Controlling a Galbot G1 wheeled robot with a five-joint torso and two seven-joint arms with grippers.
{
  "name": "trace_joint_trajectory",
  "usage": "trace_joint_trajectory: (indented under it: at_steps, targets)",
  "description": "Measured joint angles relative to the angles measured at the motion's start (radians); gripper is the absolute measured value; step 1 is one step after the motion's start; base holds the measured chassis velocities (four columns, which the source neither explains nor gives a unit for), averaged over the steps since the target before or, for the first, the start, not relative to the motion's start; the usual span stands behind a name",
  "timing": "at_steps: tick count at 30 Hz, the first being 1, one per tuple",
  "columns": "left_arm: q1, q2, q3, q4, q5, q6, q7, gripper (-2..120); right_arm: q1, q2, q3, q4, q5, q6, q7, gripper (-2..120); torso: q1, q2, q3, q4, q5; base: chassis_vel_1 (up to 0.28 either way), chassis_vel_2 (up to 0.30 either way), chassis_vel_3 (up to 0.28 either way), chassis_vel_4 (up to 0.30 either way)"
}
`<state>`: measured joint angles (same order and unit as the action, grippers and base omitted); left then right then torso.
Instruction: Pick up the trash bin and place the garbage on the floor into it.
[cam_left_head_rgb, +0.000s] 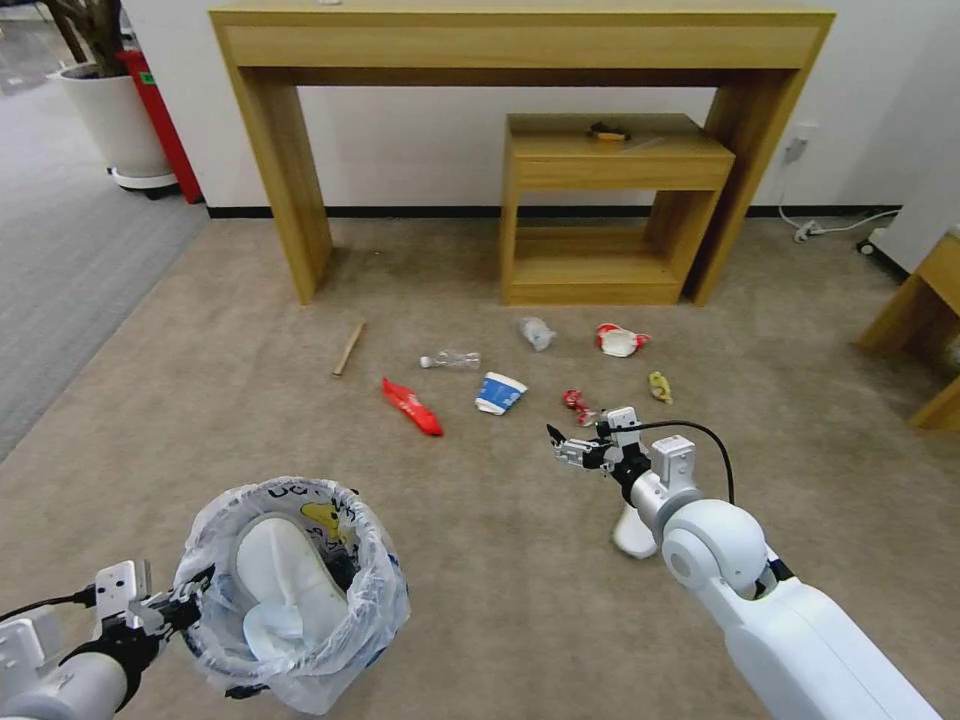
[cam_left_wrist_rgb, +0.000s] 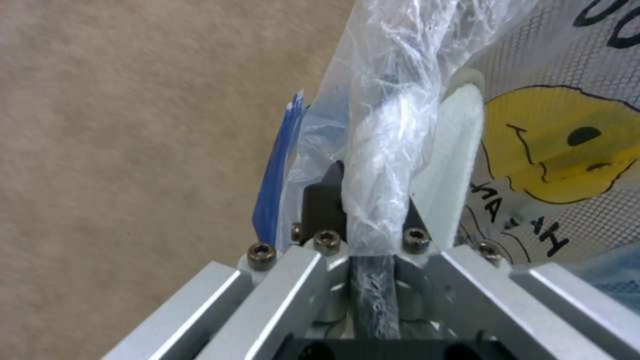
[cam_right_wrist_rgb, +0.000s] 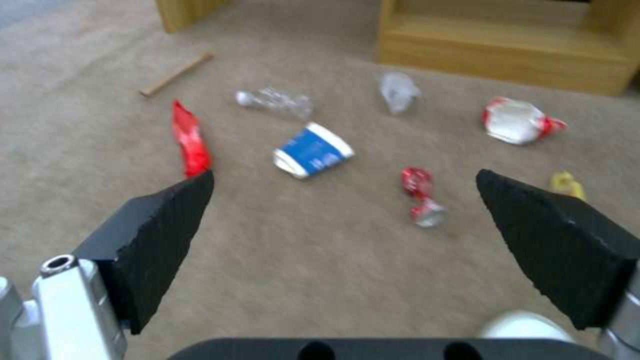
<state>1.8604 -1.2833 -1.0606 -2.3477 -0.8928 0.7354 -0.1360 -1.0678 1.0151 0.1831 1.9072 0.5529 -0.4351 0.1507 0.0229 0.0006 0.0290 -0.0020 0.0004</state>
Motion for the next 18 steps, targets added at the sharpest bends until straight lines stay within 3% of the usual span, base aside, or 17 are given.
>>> trace_joint_trajectory:
  at_steps: [10,18]
  targets:
    - [0.002,-0.006,-0.002,-0.006,0.0,0.0,0.005,0,-0.033,0.024,0.018,-0.035,-0.005,0.039,-0.023,100,0.0,0.0,0.0,-0.0001,0.0,-0.217,-0.211,0.214,0.213]
    - [0.003,-0.007,-0.001,-0.012,0.001,0.0,0.005,0,-0.051,0.034,0.027,-0.04,-0.008,0.059,-0.033,100,0.0,0.0,0.0,0.0,-0.0002,-0.109,-0.058,0.083,0.047]
